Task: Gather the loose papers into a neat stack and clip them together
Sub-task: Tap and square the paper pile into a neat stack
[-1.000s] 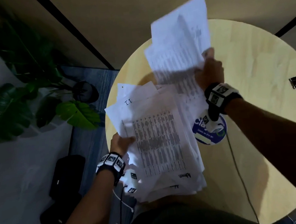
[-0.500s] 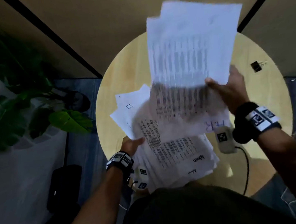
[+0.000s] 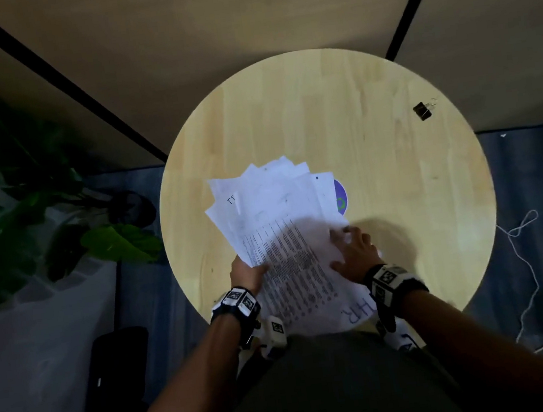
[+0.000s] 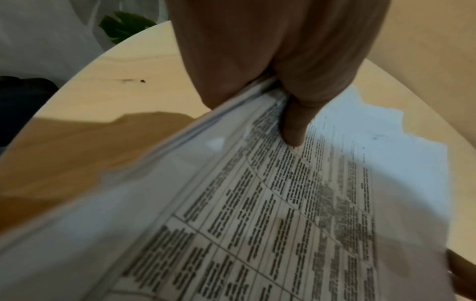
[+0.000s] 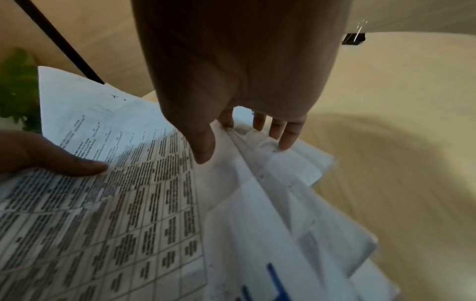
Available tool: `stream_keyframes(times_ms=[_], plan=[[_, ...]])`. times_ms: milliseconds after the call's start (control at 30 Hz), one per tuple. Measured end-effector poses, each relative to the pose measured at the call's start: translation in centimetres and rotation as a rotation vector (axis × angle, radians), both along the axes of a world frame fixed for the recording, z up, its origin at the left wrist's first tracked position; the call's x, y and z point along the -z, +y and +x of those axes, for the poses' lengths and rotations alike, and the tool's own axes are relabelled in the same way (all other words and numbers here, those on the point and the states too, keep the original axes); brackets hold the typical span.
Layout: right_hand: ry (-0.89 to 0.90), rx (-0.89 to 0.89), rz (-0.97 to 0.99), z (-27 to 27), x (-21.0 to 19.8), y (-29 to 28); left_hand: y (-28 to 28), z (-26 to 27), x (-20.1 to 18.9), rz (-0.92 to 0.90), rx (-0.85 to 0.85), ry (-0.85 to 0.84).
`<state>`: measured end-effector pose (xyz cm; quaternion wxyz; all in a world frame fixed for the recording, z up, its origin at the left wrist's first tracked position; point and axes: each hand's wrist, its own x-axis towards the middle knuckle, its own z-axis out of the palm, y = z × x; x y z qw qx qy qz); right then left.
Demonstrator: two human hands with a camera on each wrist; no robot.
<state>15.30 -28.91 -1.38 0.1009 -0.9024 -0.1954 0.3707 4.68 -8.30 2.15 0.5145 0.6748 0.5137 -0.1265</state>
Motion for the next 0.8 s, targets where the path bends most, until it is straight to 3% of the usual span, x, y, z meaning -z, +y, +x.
stream_keyframes(times_ms=[167, 333, 400, 500, 600, 700, 800], plan=[[0.092, 0.279, 0.127, 3.5, -0.5, -3.4, -0.1, 0.7, -2.3, 0.003, -0.048, -0.027], [0.379, 0.499, 0.472, 6.7, -8.2, -4.6, 0.3, 1.3, -7.0, -0.092, 0.087, -0.298], [0.358, 0.528, 0.645, 7.0, -11.0, -4.8, 0.0, 2.2, -9.1, -0.099, 0.141, -0.410], [0.379, 0.731, 0.964, 7.0, -15.2, -4.2, -0.8, 3.8, -12.0, -0.141, 0.096, -0.604], [0.214, 0.823, 1.209, 7.2, -18.1, -3.9, -1.2, 5.0, -13.7, -0.165, 0.049, -0.751], [0.120, 0.892, 1.294, 6.8, -19.5, -3.9, -2.0, 5.6, -14.6, -0.151, 0.090, -0.808], [0.019, 0.803, 1.231, 5.9, -18.4, -3.9, -3.2, 5.7, -13.6, -0.094, 0.088, -0.712]])
